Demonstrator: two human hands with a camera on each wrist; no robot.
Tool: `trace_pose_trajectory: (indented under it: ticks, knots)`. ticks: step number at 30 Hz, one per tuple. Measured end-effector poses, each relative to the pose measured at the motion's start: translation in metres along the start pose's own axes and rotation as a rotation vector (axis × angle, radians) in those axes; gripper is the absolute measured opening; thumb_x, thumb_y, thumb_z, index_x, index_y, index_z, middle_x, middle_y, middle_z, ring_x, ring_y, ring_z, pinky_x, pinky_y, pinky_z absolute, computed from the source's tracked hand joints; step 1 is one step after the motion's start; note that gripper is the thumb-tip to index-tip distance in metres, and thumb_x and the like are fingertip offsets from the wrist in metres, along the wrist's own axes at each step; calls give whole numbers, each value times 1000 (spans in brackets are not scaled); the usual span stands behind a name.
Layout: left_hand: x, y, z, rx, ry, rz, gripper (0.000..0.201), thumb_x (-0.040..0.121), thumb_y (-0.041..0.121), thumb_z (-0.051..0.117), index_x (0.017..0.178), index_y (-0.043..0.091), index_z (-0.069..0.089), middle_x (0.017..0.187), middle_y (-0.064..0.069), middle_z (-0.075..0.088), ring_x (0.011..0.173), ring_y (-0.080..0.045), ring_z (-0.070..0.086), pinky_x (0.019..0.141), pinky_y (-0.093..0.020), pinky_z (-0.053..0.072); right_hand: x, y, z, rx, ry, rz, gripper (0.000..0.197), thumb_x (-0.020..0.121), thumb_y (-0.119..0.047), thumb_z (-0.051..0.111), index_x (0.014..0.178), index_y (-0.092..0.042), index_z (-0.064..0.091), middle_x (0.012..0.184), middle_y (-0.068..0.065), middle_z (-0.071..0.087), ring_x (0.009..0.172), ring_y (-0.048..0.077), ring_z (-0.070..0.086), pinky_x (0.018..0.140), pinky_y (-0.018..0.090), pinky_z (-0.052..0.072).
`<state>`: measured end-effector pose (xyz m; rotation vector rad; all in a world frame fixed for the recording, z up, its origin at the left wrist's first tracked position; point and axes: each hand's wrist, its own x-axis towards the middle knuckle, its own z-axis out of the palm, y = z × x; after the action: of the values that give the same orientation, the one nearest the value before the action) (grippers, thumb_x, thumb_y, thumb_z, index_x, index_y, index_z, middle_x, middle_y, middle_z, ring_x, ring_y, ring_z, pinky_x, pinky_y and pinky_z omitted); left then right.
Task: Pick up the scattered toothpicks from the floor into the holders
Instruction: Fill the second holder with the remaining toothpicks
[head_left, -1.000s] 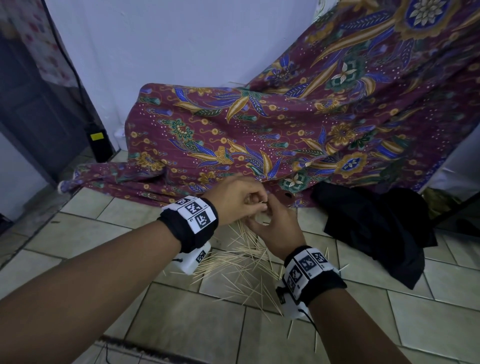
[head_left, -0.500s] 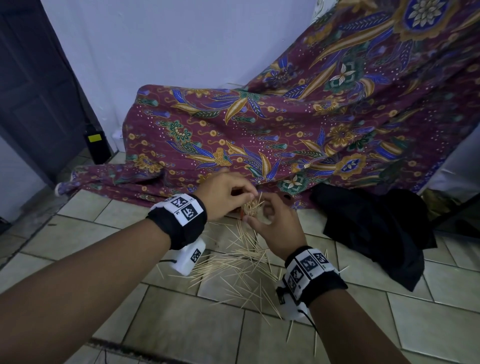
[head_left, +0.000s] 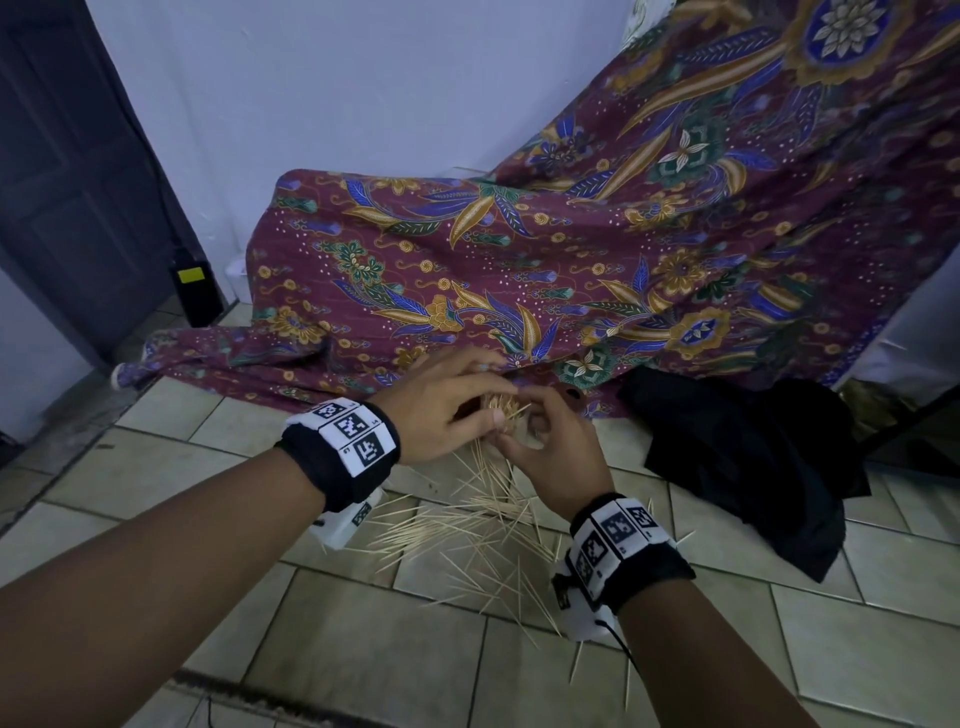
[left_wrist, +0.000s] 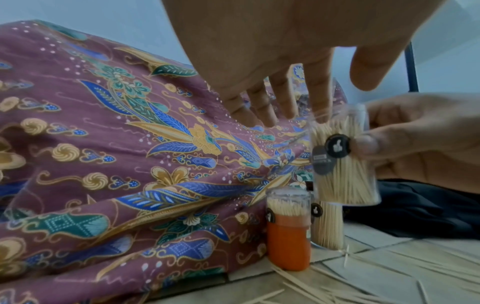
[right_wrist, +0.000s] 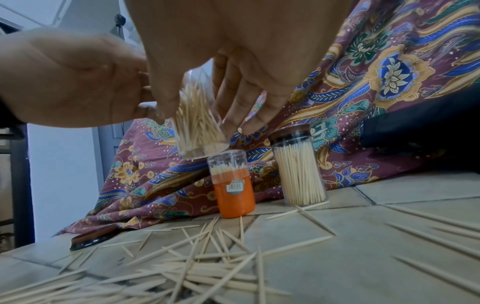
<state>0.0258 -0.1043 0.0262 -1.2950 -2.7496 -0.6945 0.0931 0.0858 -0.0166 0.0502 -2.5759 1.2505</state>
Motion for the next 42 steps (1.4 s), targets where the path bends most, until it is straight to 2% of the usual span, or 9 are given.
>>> trace_pose_trajectory:
  ticks: [4,9,12,16,23,27,33,38,42]
  knots:
    - [-2,2,1,58,-52,50,47,92,58,33,136,44,46,151,13,30,138,-17,29,109,-55,28,-2,-2,-2,-2,-4,3,47,77,-34,80,117,-22,58,89,-19,59,85,-2,55,75,15,43]
    - [-6,6,2,130,-76,100,52,93,59,32,144,53,24,157,13,15,140,-18,27,111,-53,27,-4,-3,-5,-16,-8,-15,40,78,-30,78,110,-21,56,74,-26,49,72,-11,51,60,8,35]
    - [-7,9,0,156,-103,80,52,91,61,30,140,47,39,156,10,19,140,-19,27,112,-51,24,-6,-3,-5,25,-19,-5,44,78,-30,79,115,-25,57,86,-28,56,82,-14,54,71,7,40]
    - [-13,6,-4,116,-53,80,49,90,58,34,128,37,57,149,6,33,135,-19,34,108,-52,32,-9,-6,-5,36,-32,28,50,76,-42,78,119,-27,57,107,-11,68,99,3,61,86,24,51]
    - [-15,10,-4,144,-60,67,55,90,60,31,132,33,54,149,5,33,133,-19,36,105,-51,35,-11,-9,-3,22,-29,34,53,77,-41,78,122,-24,57,110,-7,69,101,7,63,88,31,53]
    - [-18,7,-2,152,-72,67,53,91,61,29,141,45,36,153,8,25,134,-18,35,106,-51,35,-12,-11,-3,-13,-28,32,52,77,-39,78,122,-24,56,109,-6,69,102,9,63,86,30,52]
    - [-24,2,-2,124,-79,60,51,93,59,31,140,42,40,153,7,27,135,-18,35,106,-51,36,-14,-10,-4,1,-41,50,51,77,-42,79,120,-28,55,110,-10,67,103,8,62,90,34,53]
    - [-42,-14,-7,78,-66,-67,52,94,55,42,141,33,42,138,5,42,122,-14,44,101,-37,40,-18,-7,-8,-6,-49,92,49,77,-37,81,118,-30,55,110,-11,64,102,5,58,91,28,49]
    - [-71,-23,-2,121,-407,-356,78,83,67,54,148,35,27,153,5,27,136,-18,34,108,-33,32,-23,0,-11,-9,-53,129,49,76,-35,82,117,-28,56,100,-22,55,99,5,58,89,29,51]
